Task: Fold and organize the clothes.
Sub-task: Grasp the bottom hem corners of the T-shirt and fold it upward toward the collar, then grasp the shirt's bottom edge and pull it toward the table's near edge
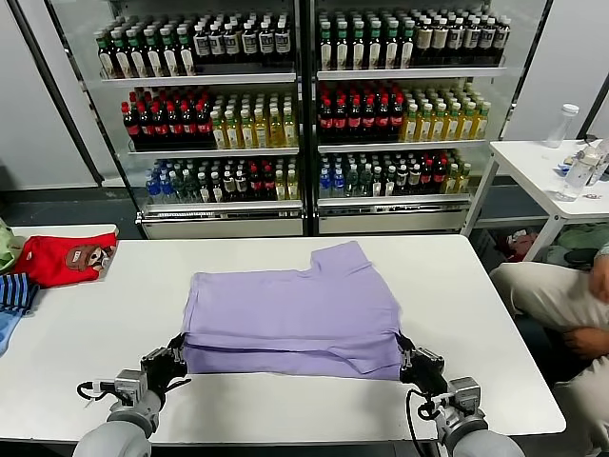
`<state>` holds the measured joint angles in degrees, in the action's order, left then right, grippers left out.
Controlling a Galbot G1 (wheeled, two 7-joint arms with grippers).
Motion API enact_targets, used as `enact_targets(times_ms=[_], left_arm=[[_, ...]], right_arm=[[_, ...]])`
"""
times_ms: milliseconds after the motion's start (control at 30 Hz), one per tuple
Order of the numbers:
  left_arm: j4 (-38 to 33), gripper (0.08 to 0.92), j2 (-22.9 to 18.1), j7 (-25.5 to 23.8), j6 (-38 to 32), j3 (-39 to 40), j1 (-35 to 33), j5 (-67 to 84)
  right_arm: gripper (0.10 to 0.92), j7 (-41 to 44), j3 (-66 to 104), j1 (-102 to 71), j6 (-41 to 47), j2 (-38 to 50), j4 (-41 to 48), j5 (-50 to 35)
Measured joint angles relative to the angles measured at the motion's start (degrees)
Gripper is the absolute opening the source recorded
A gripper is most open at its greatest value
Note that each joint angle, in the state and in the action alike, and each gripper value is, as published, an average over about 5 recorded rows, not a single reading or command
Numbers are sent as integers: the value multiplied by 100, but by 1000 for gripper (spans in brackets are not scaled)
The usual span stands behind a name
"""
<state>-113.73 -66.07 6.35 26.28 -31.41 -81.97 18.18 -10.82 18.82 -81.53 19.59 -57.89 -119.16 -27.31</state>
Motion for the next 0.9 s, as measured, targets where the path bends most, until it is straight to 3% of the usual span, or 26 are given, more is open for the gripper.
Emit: enact_targets(times_ms=[400,767,900], left_arm=[[147,423,-3,63,31,-115,-26,-212],[-227,734,165,178,-136,-661,-441,112],[-402,811,139,194,-95,-755,-635,337]], right_arm=[[516,1,202,-110,210,59,-119,-130],[801,-80,487,-703,305,115,-535,-164],[821,-139,473,-788,349,56,-540,-197]])
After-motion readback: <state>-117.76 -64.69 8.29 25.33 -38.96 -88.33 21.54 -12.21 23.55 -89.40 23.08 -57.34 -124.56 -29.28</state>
